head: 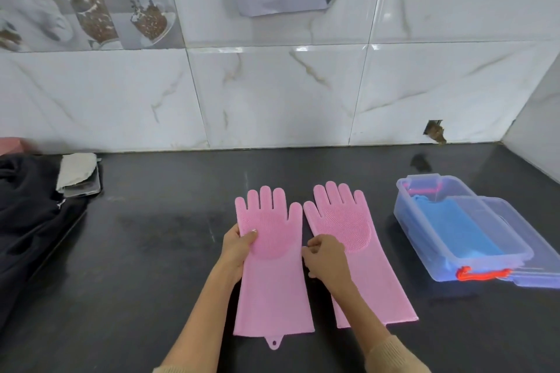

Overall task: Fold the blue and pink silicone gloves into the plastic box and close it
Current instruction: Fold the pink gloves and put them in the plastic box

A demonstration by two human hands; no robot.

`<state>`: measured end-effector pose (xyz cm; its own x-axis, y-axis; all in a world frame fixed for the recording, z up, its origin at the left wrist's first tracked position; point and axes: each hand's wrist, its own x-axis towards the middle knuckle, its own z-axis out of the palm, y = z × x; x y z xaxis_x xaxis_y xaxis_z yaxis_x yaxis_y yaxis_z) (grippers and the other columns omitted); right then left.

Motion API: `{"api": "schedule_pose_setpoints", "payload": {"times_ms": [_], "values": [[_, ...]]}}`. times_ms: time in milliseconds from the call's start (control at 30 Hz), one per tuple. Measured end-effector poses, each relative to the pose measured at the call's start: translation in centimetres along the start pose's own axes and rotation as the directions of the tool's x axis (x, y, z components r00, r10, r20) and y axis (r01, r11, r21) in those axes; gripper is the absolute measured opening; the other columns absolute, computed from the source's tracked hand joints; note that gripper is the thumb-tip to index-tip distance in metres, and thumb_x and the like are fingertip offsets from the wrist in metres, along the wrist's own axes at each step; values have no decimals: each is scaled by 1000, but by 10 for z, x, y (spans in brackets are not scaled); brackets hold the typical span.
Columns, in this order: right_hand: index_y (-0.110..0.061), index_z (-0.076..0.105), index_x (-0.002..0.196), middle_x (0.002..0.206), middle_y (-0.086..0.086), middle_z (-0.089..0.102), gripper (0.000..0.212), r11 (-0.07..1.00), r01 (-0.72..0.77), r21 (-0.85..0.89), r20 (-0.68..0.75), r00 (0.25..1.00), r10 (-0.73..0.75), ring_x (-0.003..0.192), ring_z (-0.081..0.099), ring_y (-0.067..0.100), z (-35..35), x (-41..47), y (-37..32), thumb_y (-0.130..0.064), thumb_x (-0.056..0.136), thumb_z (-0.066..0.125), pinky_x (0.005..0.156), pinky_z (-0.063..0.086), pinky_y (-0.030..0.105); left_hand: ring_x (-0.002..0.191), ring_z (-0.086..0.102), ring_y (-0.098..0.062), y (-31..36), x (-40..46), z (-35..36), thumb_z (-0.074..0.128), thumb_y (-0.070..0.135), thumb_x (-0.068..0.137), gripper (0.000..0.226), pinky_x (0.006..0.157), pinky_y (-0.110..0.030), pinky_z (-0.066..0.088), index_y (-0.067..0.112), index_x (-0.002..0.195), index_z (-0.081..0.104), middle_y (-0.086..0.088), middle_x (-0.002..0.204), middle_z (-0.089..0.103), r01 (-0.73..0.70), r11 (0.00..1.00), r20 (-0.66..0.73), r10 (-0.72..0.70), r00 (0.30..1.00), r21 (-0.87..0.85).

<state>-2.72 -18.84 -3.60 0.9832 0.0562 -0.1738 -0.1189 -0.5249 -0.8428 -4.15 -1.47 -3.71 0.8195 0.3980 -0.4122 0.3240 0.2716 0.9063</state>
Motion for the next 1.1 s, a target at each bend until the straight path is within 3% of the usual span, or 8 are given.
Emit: {"api": "schedule_pose_setpoints", "payload": {"times_ms": [167, 333, 433, 533, 733, 833, 900, 1100], "values": [[0, 65, 80, 78, 17, 69, 21, 996, 3, -92, -45, 999, -7, 67, 65, 30, 6, 8, -15, -21, 83, 66, 70, 58, 40, 95, 62, -29, 9, 2, 6, 61, 5, 88, 22, 77, -37, 51, 0, 110, 60, -15, 109, 65, -121, 966, -13, 127, 992, 229], [-1, 66, 82, 78, 16, 70, 14, 995, 12, -100, -40, 999, -16, 71, 68, 30, 8, 13, -12, -14, 82, 64, 68, 59, 44, 66, 51, -25, 19, -3, -7, 73, 25, 79, 35, 65, -36, 51, 8, 64, 45, -6, 66, 50, -7, 716, -139, 145, 980, 698], [-3, 67, 78, 75, 15, 71, 14, 994, 29, -102, -55, 998, -34, 68, 68, 29, 10, 16, -10, -16, 83, 64, 67, 59, 41, 76, 61, -28, 14, -9, -11, 67, 6, 81, 5, 74, -36, 52, 7, 76, 70, -14, 85, 69, 14, 700, -215, 199, 956, 714], [-4, 67, 78, 76, 15, 71, 14, 997, 34, -75, -47, 998, -38, 70, 68, 29, 12, 17, -11, -17, 84, 65, 68, 59, 42, 101, 63, -32, 11, -9, -9, 63, -1, 81, 24, 86, -38, 48, 3, 103, 71, -15, 107, 71, 9, 740, -283, 246, 927, 672], [-20, 62, 72, 70, 0, 68, 14, 993, 92, 74, -47, 995, -88, 57, 65, 16, -5, 19, -10, -21, 85, 66, 53, 49, 22, 78, 56, -31, 19, -20, 8, 53, -4, 83, 13, 68, -38, 48, 2, 89, 63, -13, 83, 60, 38, 665, -341, 333, 879, 746], [-21, 65, 78, 79, -4, 69, 10, 994, 92, 63, -277, 958, -72, 72, 64, 14, -37, 25, 2, -22, 88, 61, 65, 45, 14, 88, 57, -30, 17, -33, 36, 51, 3, 87, 20, 68, -31, 37, 5, 104, 62, -11, 97, 60, -133, 620, -256, 498, 829, 774], [-15, 64, 100, 103, 4, 68, 14, 999, -3, -43, -402, 916, -15, 92, 64, 20, -63, 31, 15, -23, 92, 56, 86, 53, 26, 79, 53, -21, 10, -40, 64, 50, 6, 88, 15, 67, -25, 35, 10, 93, 63, -2, 86, 60, -276, 610, -77, 488, 870, 743], [-9, 52, 126, 125, 12, 60, 39, 963, -179, -203, -311, 944, 110, 113, 59, 27, -85, 39, 45, -33, 96, 48, 103, 45, 41, 94, 60, -26, -21, -38, 126, 53, 23, 93, 19, 80, -33, 49, 5, 98, 52, -11, 101, 60, -206, 599, 94, 213, 973, 774]]}}
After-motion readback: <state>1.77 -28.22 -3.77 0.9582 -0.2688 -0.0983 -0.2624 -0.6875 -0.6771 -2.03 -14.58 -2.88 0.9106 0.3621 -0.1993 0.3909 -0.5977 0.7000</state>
